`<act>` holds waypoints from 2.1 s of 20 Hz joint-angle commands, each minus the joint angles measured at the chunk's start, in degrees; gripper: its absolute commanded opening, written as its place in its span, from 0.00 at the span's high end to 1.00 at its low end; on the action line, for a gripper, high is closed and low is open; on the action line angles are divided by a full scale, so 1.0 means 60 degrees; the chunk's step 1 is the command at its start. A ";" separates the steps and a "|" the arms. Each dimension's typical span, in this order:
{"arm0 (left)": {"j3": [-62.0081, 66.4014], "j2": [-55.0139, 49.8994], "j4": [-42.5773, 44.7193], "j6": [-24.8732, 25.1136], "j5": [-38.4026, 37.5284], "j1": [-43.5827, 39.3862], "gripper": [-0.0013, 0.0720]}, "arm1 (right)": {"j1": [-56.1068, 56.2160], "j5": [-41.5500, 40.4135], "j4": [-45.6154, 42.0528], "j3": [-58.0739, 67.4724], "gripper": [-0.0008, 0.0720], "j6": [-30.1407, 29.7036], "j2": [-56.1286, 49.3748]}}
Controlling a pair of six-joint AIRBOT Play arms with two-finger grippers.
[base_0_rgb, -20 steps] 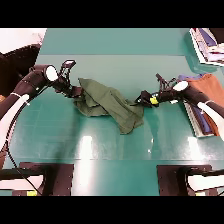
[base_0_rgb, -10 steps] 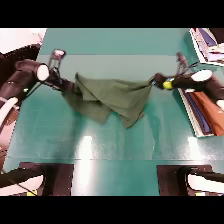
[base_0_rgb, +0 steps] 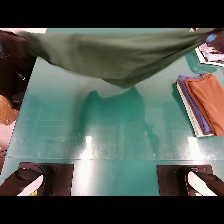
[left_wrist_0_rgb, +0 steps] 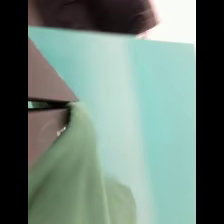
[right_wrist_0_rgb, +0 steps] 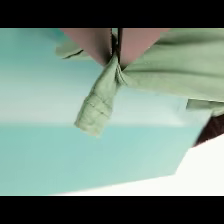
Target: Fold the shirts.
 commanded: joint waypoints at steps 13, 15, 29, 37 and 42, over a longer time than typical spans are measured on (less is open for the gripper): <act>0.3009 0.0583 -0.3009 0.1803 -0.2153 0.0011 0.95 | -0.2514 0.4105 -0.1348 0.4765 0.97 0.1610 -0.0455; 0.2331 -0.0331 -0.2481 0.1807 -0.3024 0.0011 0.95 | -0.1588 0.4426 -0.2153 0.4371 0.97 0.2062 -0.1359; -0.0678 -0.5635 -0.2295 0.1654 0.0149 0.0605 0.95 | 0.1552 0.2437 -0.4371 0.2987 0.73 0.2419 -0.6765; -0.0117 -0.4885 -0.2962 0.1861 -0.3042 0.2404 0.40 | 0.0488 0.4299 -0.1854 0.3220 0.48 0.1599 -0.5890; -0.2619 -0.3646 -0.4295 0.2200 -0.3708 0.4233 0.40 | 0.0404 0.4222 -0.1694 0.0098 0.48 0.1042 -0.3767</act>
